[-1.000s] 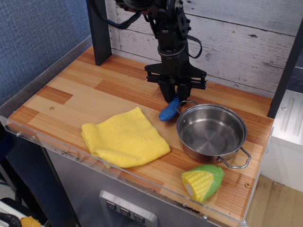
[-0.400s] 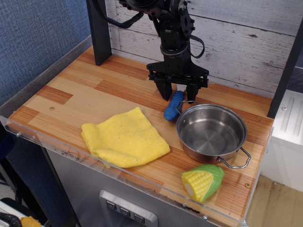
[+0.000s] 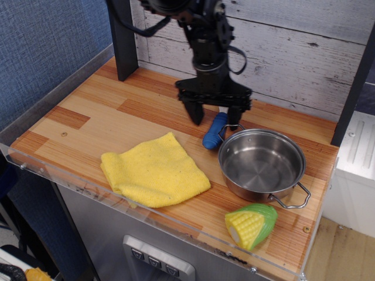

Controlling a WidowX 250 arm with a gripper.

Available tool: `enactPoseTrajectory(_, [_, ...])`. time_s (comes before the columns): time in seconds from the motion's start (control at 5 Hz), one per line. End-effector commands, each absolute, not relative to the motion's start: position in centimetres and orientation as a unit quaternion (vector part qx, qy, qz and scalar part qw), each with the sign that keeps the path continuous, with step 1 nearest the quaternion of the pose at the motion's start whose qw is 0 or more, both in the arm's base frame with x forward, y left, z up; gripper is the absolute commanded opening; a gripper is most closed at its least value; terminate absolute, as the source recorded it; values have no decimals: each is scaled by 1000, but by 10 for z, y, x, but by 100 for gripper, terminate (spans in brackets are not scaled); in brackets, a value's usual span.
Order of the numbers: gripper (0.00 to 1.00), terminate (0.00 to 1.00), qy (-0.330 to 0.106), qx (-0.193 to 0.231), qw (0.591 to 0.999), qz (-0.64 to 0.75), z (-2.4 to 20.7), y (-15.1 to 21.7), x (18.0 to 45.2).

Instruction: Move the fork behind the yellow cloth.

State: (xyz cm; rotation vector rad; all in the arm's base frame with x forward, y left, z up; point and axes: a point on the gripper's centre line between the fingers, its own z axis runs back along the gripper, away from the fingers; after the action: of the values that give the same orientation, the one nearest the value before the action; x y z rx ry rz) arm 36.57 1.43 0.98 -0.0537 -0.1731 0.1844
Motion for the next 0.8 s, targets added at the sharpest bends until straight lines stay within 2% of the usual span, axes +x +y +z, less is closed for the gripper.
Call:
enactPoseTrajectory(0.0, [100, 0, -141, -40, 982, 119, 67, 25, 365])
enactPoseTrajectory(0.2, [100, 0, -156, -47, 979, 121, 84, 25, 357])
enactPoseTrajectory(0.6, [100, 0, -205, -64, 968, 132, 139, 29, 337])
